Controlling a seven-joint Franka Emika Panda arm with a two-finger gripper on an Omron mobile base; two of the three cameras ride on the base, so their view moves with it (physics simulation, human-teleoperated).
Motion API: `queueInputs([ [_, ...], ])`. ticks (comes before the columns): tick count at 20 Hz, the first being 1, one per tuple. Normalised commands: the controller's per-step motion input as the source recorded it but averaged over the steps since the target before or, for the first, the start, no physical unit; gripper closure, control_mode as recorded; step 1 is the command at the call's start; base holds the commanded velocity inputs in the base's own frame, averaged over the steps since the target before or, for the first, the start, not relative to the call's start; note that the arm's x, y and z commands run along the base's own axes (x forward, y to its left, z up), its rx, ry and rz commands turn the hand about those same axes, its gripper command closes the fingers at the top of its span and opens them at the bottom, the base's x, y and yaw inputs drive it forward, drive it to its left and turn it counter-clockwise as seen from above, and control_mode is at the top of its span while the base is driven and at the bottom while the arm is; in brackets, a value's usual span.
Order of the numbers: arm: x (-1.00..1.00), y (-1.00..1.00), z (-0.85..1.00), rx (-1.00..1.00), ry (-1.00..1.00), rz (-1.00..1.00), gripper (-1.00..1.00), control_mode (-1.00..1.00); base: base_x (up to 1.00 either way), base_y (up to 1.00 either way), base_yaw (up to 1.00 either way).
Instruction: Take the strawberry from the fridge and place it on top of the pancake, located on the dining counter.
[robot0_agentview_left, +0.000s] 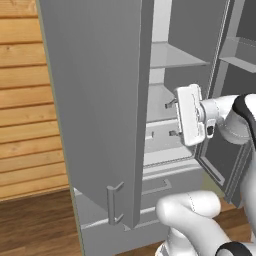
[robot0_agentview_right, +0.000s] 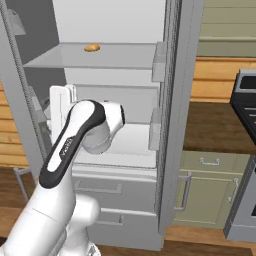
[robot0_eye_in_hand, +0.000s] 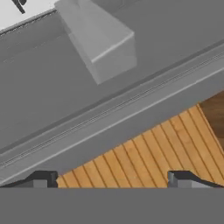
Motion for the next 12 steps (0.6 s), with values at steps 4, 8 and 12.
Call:
queueInputs([
  [4, 0.34, 0.42, 0.0, 0.0, -0.1, 0.19, -1.0, -1.0, 0.0, 0.0, 0.0],
  [8, 0.46, 0.44, -0.02, 0.0, -0.07, 0.12, -1.0, -1.0, 0.0, 0.0, 0.0],
  [12, 0.21, 0.52, -0.11, 0.0, -0.04, 0.06, -1.0, -1.0, 0.0, 0.0, 0.0],
])
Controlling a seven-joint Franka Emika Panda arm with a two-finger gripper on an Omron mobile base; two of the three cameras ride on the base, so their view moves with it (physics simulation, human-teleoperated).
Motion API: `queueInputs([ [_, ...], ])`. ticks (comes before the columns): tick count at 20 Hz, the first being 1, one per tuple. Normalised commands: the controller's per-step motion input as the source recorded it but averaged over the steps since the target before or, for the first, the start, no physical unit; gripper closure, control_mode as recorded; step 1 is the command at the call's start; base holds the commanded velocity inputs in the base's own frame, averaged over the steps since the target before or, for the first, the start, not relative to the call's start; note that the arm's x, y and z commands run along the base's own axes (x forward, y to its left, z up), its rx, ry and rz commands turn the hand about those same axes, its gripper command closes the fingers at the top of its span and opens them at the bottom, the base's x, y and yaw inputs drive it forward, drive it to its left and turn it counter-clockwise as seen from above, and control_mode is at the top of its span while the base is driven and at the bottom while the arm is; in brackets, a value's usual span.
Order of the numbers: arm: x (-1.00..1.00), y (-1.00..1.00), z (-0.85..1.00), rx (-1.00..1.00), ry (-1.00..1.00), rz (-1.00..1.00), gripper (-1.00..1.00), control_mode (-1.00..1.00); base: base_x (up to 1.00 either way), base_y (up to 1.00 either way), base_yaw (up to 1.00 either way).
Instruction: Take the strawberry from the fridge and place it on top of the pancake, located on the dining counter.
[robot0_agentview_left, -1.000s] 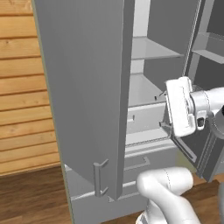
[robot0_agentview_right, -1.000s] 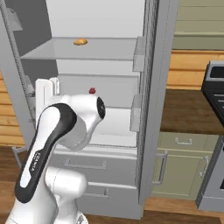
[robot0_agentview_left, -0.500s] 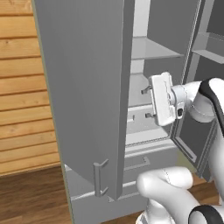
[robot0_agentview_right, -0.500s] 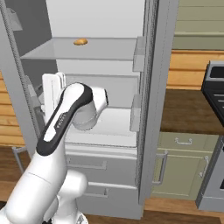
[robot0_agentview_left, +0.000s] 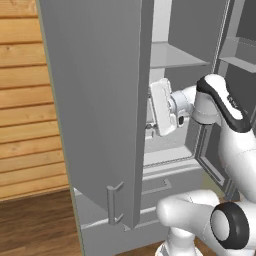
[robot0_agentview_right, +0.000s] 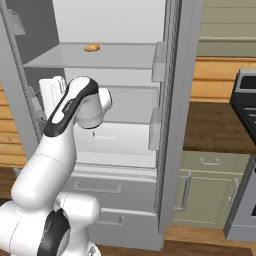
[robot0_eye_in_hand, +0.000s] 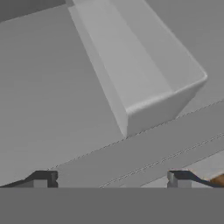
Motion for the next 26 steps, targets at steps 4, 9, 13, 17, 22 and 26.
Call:
queueInputs([
  [4, -0.17, 0.89, -0.01, -0.02, -0.11, 0.0, -1.0, -1.0, 0.0, 0.0, 0.0],
  [9, -0.45, 0.79, 0.0, -0.02, -0.12, 0.0, -1.0, -1.0, 0.0, 0.0, 0.0],
  [13, -0.34, 0.66, 0.0, 0.0, -0.05, -0.03, -1.0, -1.0, 0.0, 0.0, 0.0],
  [17, -0.18, 0.64, 0.0, 0.0, -0.03, -0.09, -1.0, -1.0, 0.0, 0.0, 0.0],
  [22, -0.03, 0.76, 0.0, -0.04, 0.01, -0.06, -1.0, -1.0, 0.0, 0.0, 0.0],
  [26, 0.0, 0.89, 0.0, -0.12, 0.08, -0.01, -1.0, -1.0, 0.0, 0.0, 0.0],
])
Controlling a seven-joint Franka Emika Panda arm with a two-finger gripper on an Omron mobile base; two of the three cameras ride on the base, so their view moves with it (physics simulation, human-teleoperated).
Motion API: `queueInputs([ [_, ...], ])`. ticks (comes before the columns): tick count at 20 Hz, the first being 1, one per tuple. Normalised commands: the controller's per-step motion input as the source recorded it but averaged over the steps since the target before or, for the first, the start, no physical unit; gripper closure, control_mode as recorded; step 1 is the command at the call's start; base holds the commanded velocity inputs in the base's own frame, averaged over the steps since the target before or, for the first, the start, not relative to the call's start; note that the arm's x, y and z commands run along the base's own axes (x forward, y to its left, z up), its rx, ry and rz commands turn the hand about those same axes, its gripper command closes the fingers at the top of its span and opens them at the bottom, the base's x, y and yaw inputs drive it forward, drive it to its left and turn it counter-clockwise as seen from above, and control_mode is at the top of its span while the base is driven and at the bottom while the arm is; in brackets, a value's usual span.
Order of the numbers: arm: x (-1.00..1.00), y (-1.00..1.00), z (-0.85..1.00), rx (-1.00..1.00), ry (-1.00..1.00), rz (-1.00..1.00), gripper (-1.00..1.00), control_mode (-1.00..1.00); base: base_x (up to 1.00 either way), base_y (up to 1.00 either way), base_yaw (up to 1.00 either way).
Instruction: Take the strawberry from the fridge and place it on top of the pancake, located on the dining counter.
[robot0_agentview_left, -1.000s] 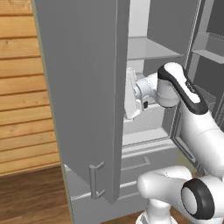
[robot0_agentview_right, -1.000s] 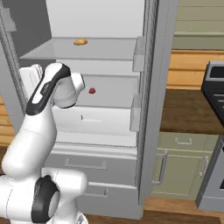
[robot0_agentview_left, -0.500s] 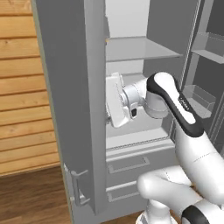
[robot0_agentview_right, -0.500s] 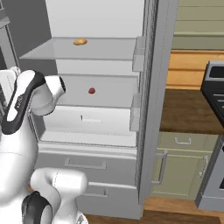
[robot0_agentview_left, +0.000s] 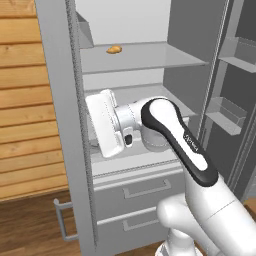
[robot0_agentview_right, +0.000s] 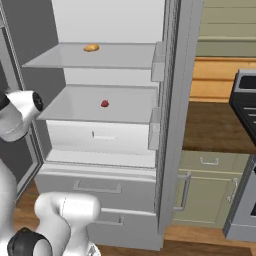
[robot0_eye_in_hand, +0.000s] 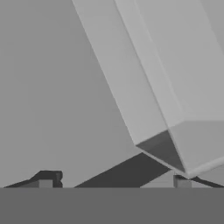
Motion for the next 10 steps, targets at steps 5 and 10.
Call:
queueInputs([
  [5, 0.0, 0.31, 0.0, -0.04, 0.02, -0.01, -1.0, -1.0, 0.0, 0.0, 0.0],
  [10, -0.02, -0.3, 0.01, 0.0, 0.03, -0.01, -1.0, -1.0, 0.0, 0.0, 0.0],
])
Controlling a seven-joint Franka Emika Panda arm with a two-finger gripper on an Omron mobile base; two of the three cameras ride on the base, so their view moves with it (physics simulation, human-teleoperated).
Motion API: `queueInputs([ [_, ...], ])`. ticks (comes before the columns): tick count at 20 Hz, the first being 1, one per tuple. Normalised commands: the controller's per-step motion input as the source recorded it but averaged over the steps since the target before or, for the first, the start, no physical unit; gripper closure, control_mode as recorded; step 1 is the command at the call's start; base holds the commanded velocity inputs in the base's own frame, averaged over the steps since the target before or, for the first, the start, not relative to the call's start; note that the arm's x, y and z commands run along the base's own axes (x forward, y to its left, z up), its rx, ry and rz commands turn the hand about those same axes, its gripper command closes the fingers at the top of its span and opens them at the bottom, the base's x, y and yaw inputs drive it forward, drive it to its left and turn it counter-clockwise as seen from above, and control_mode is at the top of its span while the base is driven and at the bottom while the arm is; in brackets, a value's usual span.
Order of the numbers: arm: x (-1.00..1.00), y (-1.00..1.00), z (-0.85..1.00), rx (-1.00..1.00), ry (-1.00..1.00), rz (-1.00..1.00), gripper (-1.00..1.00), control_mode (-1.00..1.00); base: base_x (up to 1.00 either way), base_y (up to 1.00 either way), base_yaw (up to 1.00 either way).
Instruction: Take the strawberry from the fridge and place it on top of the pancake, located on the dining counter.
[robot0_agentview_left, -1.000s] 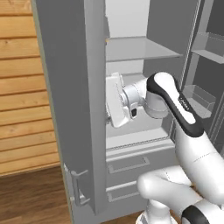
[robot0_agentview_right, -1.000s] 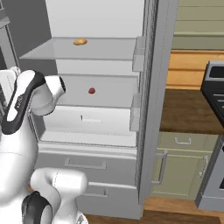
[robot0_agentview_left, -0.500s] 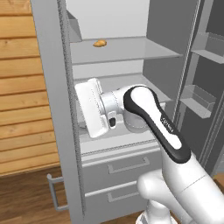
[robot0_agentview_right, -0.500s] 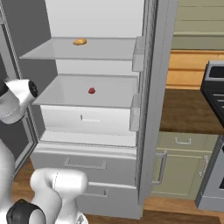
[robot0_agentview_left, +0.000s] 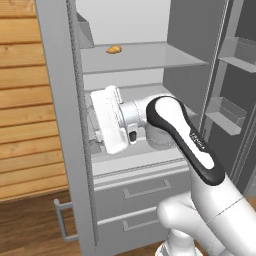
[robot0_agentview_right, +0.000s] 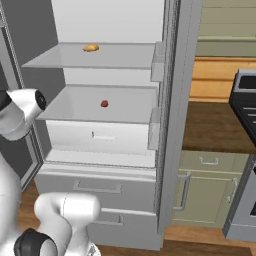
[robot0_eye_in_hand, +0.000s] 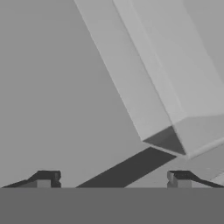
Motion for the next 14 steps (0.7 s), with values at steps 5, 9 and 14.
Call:
queueInputs([
  [5, 0.0, -0.83, 0.07, -0.02, 0.03, -0.04, -1.0, -1.0, 0.0, 0.0, 0.0],
  [9, 0.08, -0.99, -0.01, -0.36, -0.07, 0.12, -1.0, -1.0, 0.0, 0.0, 0.0],
  [14, 0.02, -0.89, -0.04, -0.55, -0.12, 0.19, -1.0, -1.0, 0.0, 0.0, 0.0],
])
